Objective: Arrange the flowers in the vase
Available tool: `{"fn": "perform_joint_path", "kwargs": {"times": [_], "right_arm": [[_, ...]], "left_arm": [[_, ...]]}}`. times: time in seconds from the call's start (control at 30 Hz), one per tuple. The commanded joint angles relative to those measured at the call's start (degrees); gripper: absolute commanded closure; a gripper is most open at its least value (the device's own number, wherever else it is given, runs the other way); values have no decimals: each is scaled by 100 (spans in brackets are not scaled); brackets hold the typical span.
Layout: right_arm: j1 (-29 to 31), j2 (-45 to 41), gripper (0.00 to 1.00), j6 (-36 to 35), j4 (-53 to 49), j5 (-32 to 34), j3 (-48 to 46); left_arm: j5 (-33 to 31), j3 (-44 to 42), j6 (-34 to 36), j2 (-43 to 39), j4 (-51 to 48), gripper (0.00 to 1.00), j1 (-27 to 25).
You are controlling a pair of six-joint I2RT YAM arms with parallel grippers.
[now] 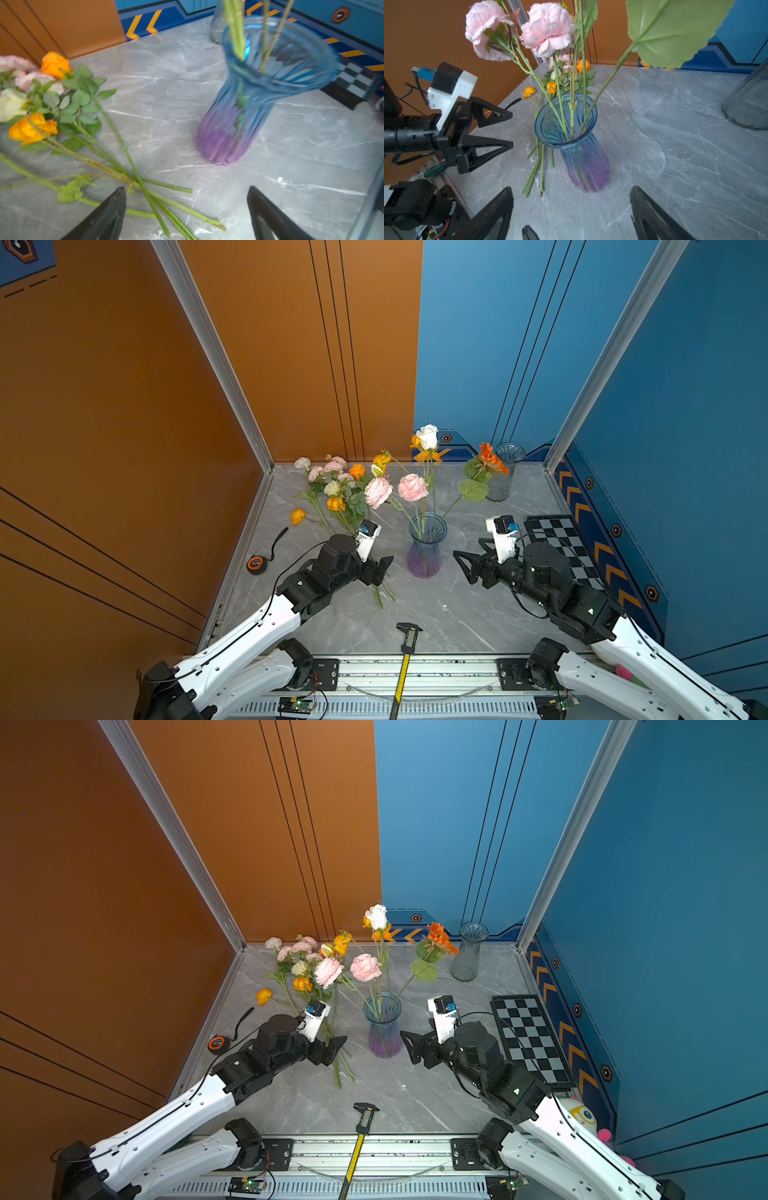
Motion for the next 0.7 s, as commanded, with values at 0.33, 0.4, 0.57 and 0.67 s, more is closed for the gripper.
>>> {"fn": "perform_joint_path", "kwargs": {"times": [0.33,0.4,0.57,0.67], "right_arm": [[1907,424,0,-13,1525,1617,-901],[1925,668,0,-77,1758,1569,-847],[1885,920,0,-259,1883,1570,-712],[1804,848,0,-313,1899,1483,-738]], "left_arm": [[570,982,-1983,2729,707,46,1492],[707,1331,-1994,3147,710,50,1528],[610,1886,-2094,3782,415,56,1498],[644,2136,-2087,4187,169,58,1492]]}}
